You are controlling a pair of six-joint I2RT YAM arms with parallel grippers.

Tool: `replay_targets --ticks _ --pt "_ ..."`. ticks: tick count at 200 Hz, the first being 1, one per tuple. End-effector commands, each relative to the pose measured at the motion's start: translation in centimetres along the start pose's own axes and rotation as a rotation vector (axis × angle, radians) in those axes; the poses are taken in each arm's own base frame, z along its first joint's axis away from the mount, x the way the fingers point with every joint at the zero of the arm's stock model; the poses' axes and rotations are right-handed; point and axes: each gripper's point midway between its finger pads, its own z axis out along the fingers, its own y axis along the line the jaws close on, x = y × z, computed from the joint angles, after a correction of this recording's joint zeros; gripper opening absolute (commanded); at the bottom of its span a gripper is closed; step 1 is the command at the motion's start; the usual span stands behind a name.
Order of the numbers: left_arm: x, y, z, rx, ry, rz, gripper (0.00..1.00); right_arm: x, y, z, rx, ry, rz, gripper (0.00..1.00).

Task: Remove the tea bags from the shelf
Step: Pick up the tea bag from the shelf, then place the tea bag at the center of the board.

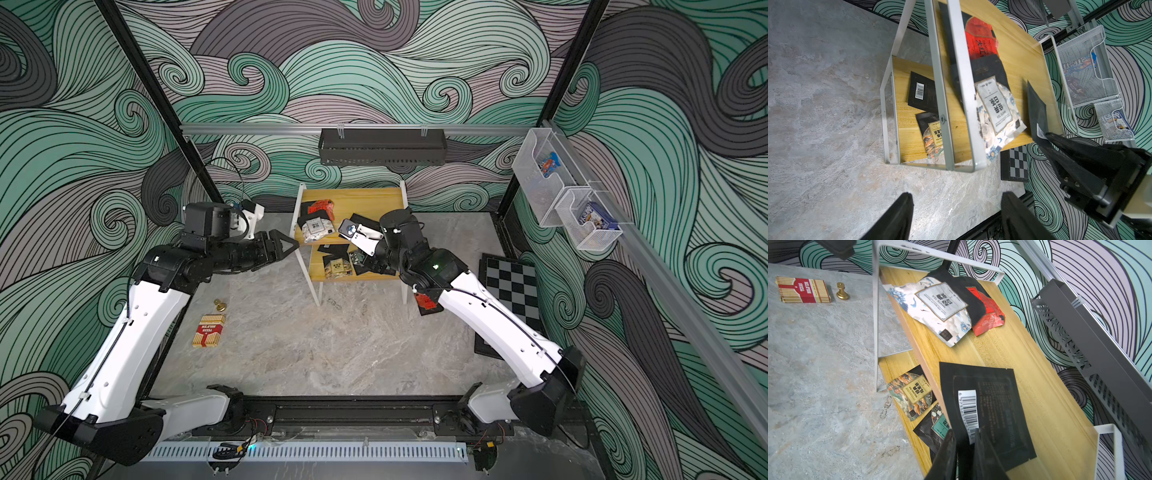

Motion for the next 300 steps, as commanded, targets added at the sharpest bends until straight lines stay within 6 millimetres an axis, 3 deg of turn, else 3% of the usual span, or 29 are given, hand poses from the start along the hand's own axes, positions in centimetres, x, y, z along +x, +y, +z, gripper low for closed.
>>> replay_targets --ticks 1,23,93,144,174,226,274,300 --pt "-0.1 -0.8 -0.5 0.034 -0.014 0.008 0.70 0.3 -0.2 -0.8 0.015 0.004 0.008 0.15" --pt "-0.1 -0.8 -0.5 0.034 -0.014 0.007 0.70 -0.3 -0.5 -1.6 0.028 -0.013 0.012 0.09" --pt "-0.4 -1.0 -0.5 0.037 -0.020 0.012 0.70 -3.1 -2.0 -6.0 0.058 -0.120 0.124 0.05" --pt "-0.4 -1.1 -0.6 0.041 -0.017 0.024 0.70 -4.9 -1.8 -10.5 -0.033 -0.241 0.345 0.04" --pt "-0.2 -1.2 -0.7 0.044 -0.016 0.030 0.70 -4.8 -2.0 -12.6 -0.094 -0.276 0.499 0.03" --pt "0.8 -0.7 -0.6 0.042 0.003 0.048 0.70 -1.9 -1.5 -14.6 -0.163 -0.278 0.743 0.01" --pt "2.7 -0.1 -0.3 0.057 0.050 0.043 0.70 2.5 -1.1 -14.3 -0.177 -0.222 0.959 0.00" --pt "3.3 0.2 -0.1 0.050 0.062 0.054 0.70 5.9 -0.5 -13.7 -0.151 -0.171 1.077 0.00"
